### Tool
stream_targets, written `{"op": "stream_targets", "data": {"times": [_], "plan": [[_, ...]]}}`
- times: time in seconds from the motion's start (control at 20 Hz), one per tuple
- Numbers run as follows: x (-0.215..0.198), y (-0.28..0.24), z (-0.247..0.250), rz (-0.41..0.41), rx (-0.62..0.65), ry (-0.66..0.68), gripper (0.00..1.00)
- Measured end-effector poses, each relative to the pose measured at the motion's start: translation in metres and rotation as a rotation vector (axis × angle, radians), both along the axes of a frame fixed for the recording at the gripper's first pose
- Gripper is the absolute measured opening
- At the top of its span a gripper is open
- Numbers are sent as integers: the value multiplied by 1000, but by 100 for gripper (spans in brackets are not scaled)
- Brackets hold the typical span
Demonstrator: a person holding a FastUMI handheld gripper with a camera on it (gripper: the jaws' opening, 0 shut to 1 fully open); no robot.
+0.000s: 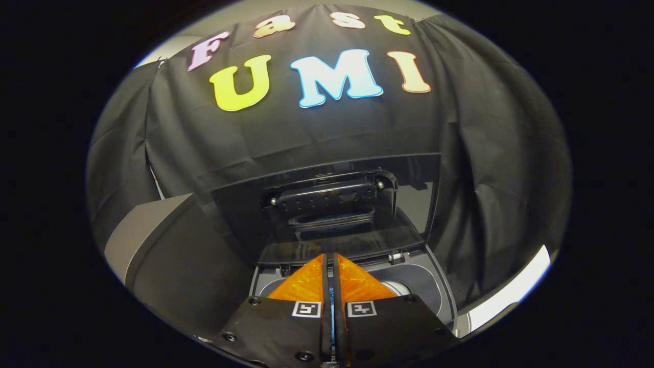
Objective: Put the clothes into the washing machine and then close the washing machine lid.
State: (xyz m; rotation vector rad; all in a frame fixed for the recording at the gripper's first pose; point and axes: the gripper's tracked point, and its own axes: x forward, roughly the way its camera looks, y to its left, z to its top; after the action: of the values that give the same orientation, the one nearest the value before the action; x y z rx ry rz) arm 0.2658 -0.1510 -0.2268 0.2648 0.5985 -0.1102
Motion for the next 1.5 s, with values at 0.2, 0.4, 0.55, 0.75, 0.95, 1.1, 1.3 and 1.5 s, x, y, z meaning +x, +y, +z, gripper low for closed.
{"op": "stream_targets", "data": {"times": [0.2, 0.4, 0.55, 0.75, 0.95, 1.1, 1.3, 1.5], "plan": [[-3, 7, 5, 15, -7, -11, 5], [-7, 5, 6, 23, -16, 12, 5], [-6, 12, 2, 97, -31, 72, 52], [-6, 11, 9, 152, -81, 79, 99], [3, 14, 27, 149, -57, 51, 98], [36, 8, 69, 138, -60, -17, 98], [96, -1, 107, 84, -5, -55, 98], [137, -3, 105, 56, 24, -9, 98]]}}
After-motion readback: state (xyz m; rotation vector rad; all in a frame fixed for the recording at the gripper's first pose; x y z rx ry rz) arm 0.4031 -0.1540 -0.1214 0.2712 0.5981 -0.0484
